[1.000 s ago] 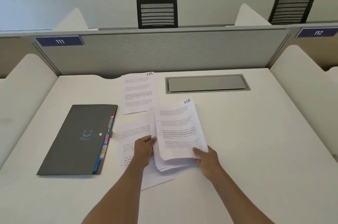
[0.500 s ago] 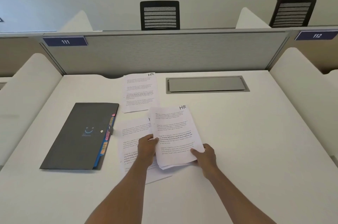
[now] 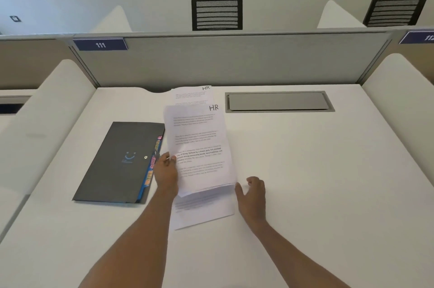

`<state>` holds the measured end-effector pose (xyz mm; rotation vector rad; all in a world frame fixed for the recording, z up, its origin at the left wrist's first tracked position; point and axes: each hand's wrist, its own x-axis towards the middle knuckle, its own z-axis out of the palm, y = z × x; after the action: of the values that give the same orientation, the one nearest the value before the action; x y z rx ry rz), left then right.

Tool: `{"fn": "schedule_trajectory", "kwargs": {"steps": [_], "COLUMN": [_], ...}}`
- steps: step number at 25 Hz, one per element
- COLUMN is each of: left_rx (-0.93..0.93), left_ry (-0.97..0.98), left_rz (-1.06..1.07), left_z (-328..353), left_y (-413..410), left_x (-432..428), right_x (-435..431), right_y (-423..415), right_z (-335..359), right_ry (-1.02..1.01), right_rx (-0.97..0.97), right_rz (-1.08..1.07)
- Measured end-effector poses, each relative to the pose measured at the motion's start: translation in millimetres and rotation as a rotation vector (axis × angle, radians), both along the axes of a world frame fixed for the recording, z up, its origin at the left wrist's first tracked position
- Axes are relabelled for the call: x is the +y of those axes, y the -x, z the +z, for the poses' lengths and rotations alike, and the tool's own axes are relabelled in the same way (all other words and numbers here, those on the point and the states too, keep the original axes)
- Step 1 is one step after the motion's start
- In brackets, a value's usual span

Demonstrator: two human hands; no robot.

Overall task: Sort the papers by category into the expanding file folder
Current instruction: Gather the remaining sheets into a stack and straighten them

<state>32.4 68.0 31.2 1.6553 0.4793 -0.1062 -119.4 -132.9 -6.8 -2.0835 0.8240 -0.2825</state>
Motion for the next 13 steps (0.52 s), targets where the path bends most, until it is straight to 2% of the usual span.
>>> {"fn": "schedule_trajectory", "kwargs": {"steps": [3,7,10,13], "left_rx": [-0.07,-0.06,-0.041,-0.019], "left_ry": [-0.013,-0.007,-0.028,-0.025], "left_rz": [0.054,0.08,0.087,0.077], "left_z": [9,15,13,10], "left_y": [-11,-15,-11,-8], "left_x": [34,63,76,85], "right_x": [40,75,85,89], "right_y": [-9,-22,-30,-37], "right_z": [2,11,13,13], "right_ry": [0.18,0.377,0.403,0.305], "right_rx": [0.166,0.339,0.413,0.449], "right_rz": [0.11,0.148,0.157,0.143]}}
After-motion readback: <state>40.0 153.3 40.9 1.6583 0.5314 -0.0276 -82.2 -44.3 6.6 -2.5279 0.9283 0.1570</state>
